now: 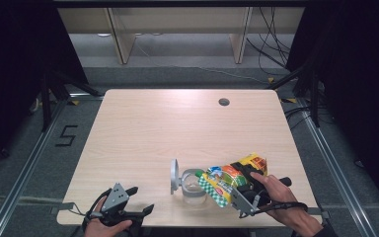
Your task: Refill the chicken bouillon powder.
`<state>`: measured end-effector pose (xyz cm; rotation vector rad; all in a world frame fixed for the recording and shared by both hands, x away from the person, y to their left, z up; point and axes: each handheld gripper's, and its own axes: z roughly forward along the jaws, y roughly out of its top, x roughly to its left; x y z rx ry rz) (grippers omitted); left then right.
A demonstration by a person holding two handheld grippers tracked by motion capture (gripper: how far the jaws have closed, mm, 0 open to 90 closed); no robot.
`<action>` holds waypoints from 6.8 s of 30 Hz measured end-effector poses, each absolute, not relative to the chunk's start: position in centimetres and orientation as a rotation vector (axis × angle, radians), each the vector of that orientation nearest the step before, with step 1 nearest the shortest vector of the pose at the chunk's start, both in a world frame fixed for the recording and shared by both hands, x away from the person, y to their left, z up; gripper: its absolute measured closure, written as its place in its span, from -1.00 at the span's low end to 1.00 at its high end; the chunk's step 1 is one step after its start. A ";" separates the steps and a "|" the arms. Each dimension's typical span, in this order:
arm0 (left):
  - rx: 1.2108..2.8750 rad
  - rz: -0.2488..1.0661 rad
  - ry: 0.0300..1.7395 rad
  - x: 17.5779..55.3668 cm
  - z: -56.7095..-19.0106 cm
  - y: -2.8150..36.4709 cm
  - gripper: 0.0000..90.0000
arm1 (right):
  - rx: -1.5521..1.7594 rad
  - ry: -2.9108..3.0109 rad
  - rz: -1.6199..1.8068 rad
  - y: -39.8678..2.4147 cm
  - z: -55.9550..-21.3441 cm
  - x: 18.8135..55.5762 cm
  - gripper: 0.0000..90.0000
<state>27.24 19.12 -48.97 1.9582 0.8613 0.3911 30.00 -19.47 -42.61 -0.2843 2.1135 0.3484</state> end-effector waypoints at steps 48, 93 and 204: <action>1.947 0.383 0.865 27.2 -49.0 19.0 -0.58 | -0.550 1.936 0.044 -17.6 -41.2 29.7 0.14; 1.964 0.387 0.860 27.2 -48.9 19.1 -0.58 | -0.760 1.769 -0.139 -16.8 -40.2 29.5 0.17; 1.970 0.380 0.866 27.2 -49.0 19.0 -0.58 | -0.994 1.593 -0.314 -16.2 -39.3 28.9 0.22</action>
